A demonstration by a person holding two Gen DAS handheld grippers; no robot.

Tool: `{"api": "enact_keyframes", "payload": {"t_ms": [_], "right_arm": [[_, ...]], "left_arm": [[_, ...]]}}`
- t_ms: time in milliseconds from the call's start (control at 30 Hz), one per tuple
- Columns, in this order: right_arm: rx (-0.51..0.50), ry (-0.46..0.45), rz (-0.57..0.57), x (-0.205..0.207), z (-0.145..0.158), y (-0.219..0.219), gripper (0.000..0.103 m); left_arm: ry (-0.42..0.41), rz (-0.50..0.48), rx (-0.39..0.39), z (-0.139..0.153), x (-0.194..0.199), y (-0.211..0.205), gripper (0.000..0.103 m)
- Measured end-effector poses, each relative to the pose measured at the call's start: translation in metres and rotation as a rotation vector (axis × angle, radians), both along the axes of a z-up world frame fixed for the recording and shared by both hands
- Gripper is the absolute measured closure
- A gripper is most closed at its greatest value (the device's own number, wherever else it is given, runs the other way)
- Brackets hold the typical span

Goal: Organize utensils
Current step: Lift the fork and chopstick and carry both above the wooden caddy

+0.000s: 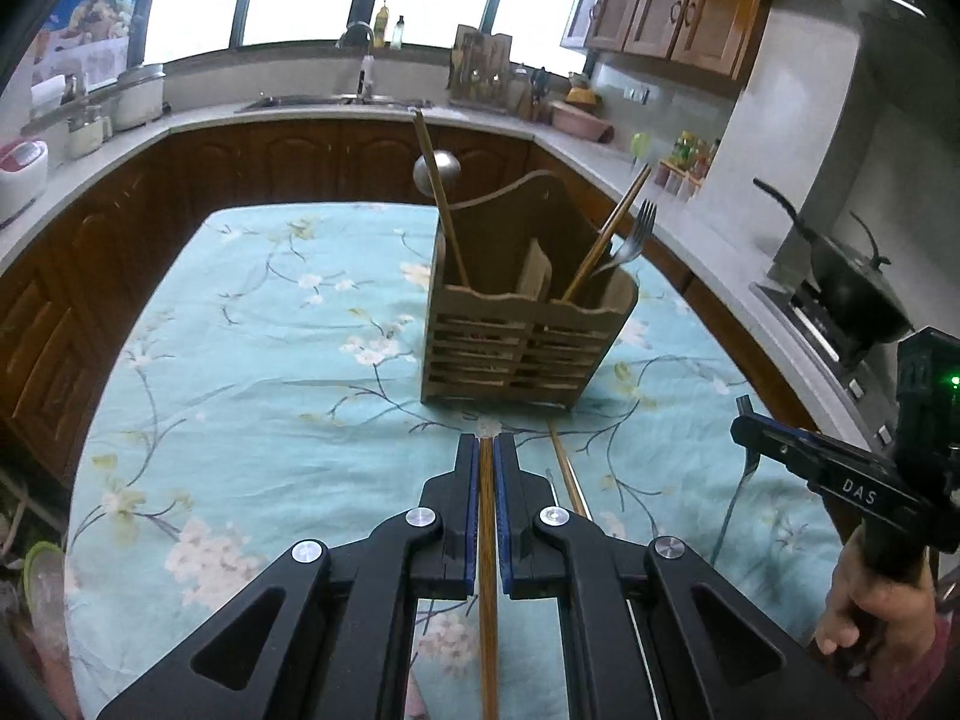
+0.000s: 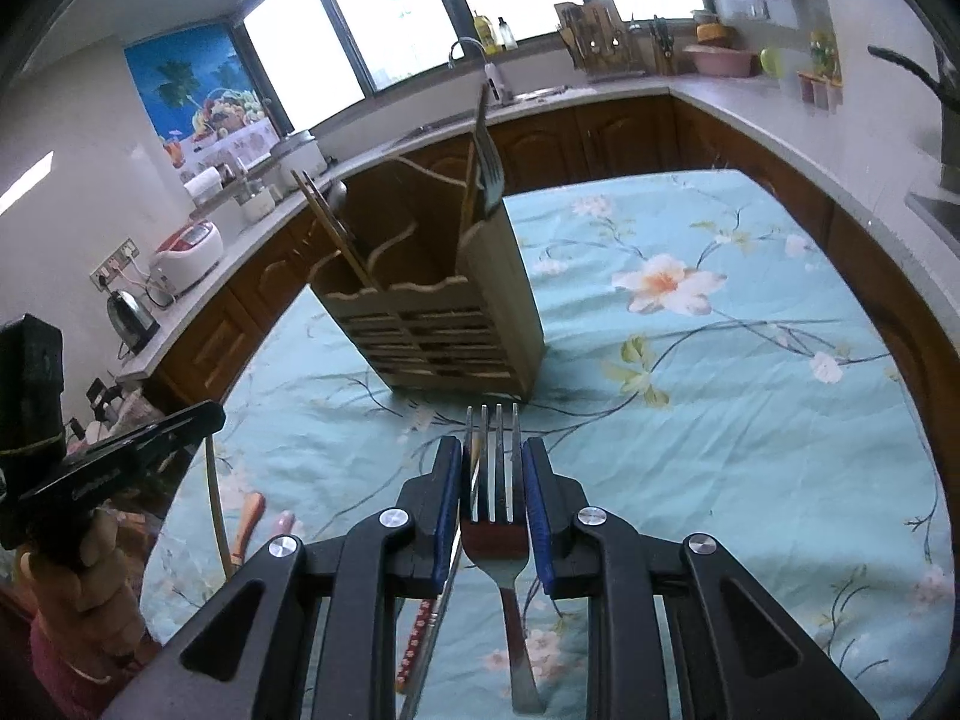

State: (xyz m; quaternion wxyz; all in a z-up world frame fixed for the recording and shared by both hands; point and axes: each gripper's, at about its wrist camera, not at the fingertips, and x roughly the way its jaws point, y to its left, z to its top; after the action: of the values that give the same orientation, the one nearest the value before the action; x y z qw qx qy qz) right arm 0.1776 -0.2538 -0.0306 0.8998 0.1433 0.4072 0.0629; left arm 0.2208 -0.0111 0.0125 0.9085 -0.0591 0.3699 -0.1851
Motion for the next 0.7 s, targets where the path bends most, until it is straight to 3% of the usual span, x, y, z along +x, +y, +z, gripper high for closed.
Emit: {"api": "enact_keyframes", "payload": {"t_ms": [400, 467, 533, 700], "right_arm": [[0.002, -0.067, 0.01, -0.007, 0.028, 0.01, 0.085], [0.005, -0.079, 0.012, -0.005, 0.032, 0.011, 0.089], [0.008, -0.087, 0.011, -0.003, 0.036, 0.011, 0.101], [0.002, -0.091, 0.023, 0.0, 0.038, 0.014, 0.101]], "left_arm": [[-0.098, 0.072, -0.064, 0.034, -0.029, 0.03, 0.1], [-0.113, 0.084, -0.073, 0.038, -0.031, 0.034, 0.1], [-0.122, 0.093, -0.086, 0.04, -0.031, 0.036, 0.1], [-0.136, 0.108, -0.105, 0.042, -0.028, 0.038, 0.1]]}}
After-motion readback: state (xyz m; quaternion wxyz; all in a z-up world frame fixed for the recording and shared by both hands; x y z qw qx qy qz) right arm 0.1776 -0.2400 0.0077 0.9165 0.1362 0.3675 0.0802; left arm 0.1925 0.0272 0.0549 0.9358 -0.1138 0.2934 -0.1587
